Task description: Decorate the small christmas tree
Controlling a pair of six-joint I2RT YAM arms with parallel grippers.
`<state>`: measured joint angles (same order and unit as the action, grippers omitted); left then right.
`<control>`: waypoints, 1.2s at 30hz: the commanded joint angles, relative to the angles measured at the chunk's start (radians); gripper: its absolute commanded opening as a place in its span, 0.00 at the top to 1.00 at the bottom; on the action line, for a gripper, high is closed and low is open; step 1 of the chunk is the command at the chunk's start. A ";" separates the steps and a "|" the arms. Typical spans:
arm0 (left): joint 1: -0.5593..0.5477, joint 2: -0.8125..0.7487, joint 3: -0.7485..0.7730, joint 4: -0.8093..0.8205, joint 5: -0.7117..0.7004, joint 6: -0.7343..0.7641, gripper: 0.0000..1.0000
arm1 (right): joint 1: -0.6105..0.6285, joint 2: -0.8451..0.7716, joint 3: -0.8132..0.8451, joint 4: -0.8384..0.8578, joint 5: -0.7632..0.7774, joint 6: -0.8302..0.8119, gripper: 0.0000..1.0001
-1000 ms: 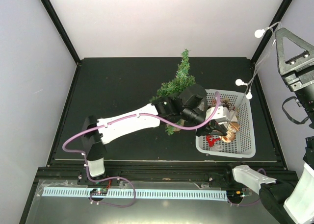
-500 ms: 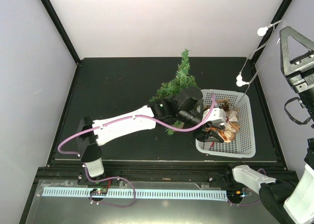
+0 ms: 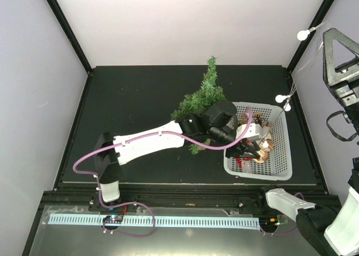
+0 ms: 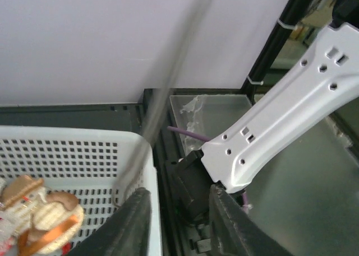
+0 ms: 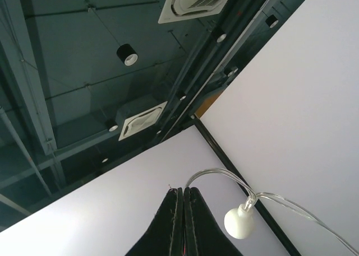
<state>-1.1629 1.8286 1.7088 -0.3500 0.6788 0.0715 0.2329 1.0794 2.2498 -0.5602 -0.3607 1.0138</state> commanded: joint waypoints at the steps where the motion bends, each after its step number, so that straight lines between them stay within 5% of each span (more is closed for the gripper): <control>1: -0.009 -0.012 0.044 -0.057 -0.010 0.063 0.66 | -0.004 0.005 0.010 0.014 -0.015 0.004 0.99; 8: -0.006 -0.128 -0.083 -0.026 -0.077 0.133 0.45 | -0.004 -0.009 -0.020 0.028 -0.020 0.015 0.99; 15: -0.008 -0.091 -0.050 -0.017 -0.183 0.124 0.42 | -0.005 -0.023 -0.047 0.042 -0.023 0.030 0.99; 23: -0.031 -0.028 0.024 -0.024 -0.150 0.106 0.41 | -0.004 -0.018 -0.027 0.035 -0.030 0.043 0.99; 25: -0.033 -0.006 0.051 -0.038 -0.151 0.103 0.50 | -0.004 -0.017 -0.026 0.036 -0.031 0.046 0.99; 28: -0.035 0.007 0.069 -0.056 -0.148 0.106 0.96 | -0.004 -0.011 -0.012 0.027 -0.025 0.037 0.99; 36: -0.034 -0.107 -0.055 -0.052 -0.207 0.152 0.98 | -0.004 -0.008 -0.016 0.011 -0.014 0.014 0.99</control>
<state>-1.1934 1.8114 1.7138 -0.4007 0.5213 0.1944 0.2329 1.0706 2.2360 -0.5587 -0.3717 1.0447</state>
